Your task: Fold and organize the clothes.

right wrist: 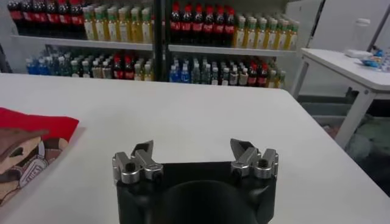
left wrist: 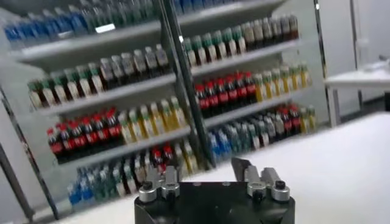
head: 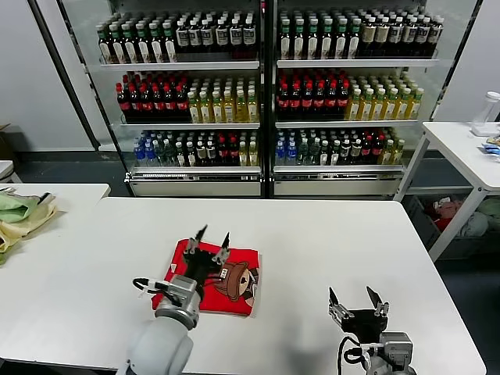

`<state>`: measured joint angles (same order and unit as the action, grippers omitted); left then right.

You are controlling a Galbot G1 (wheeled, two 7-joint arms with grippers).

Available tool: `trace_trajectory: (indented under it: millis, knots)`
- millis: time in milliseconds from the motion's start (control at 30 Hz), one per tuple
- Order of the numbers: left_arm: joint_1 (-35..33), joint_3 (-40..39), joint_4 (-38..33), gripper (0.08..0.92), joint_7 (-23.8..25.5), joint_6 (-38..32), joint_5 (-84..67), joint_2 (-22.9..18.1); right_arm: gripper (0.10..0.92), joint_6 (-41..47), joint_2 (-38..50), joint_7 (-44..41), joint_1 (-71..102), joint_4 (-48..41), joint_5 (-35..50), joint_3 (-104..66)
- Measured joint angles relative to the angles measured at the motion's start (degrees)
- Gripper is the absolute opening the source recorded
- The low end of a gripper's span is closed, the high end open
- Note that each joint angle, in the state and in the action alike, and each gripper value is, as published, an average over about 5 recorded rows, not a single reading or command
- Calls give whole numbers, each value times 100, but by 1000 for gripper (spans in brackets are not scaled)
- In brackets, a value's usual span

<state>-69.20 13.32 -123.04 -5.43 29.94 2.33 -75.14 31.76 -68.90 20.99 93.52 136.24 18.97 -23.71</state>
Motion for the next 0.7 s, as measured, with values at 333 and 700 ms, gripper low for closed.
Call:
trace_trajectory:
  millis: [333, 700]
  knots:
    - [-369, 874, 54, 820, 585, -1332, 361, 311, 823, 50, -302, -236, -1244, -979, 445, 613]
    - [-730, 1355, 157, 823, 878, -2094, 556, 335, 823, 111, -780, -108, -2360, -2103, 1155, 1586]
